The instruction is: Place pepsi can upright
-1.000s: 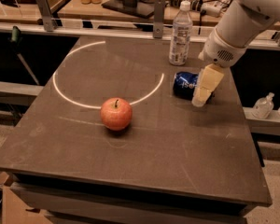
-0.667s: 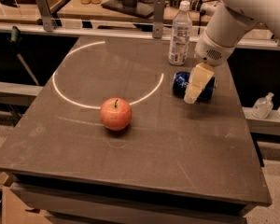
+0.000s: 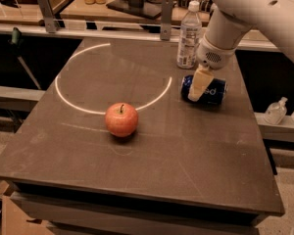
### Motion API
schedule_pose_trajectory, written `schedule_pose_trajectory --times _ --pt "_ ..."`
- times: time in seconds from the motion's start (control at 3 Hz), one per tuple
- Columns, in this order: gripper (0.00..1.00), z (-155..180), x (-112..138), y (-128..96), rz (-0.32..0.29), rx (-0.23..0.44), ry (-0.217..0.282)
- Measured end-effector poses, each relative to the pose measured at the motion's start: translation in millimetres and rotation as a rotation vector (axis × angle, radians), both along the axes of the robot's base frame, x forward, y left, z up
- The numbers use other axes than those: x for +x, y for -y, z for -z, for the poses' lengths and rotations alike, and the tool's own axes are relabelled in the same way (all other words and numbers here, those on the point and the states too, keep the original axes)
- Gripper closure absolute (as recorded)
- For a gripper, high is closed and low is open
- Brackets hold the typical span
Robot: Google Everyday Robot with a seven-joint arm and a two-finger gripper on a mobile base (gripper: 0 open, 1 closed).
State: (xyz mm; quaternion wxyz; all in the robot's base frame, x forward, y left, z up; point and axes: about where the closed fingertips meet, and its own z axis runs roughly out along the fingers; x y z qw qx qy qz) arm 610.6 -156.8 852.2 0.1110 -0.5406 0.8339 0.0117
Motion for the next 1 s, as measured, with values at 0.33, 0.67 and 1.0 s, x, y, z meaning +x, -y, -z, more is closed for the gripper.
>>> schedule_pose_trajectory --times 0.33,0.67,1.0 --pt "0.62 2.0 0.9 -4.6 0.007 -0.016 -0.016" --pt "0.85 -26.6 2.6 -3.7 -0.004 0.058 0.031" --pt "1.00 -68.4 4.6 7.9 -0.024 0.228 0.112"
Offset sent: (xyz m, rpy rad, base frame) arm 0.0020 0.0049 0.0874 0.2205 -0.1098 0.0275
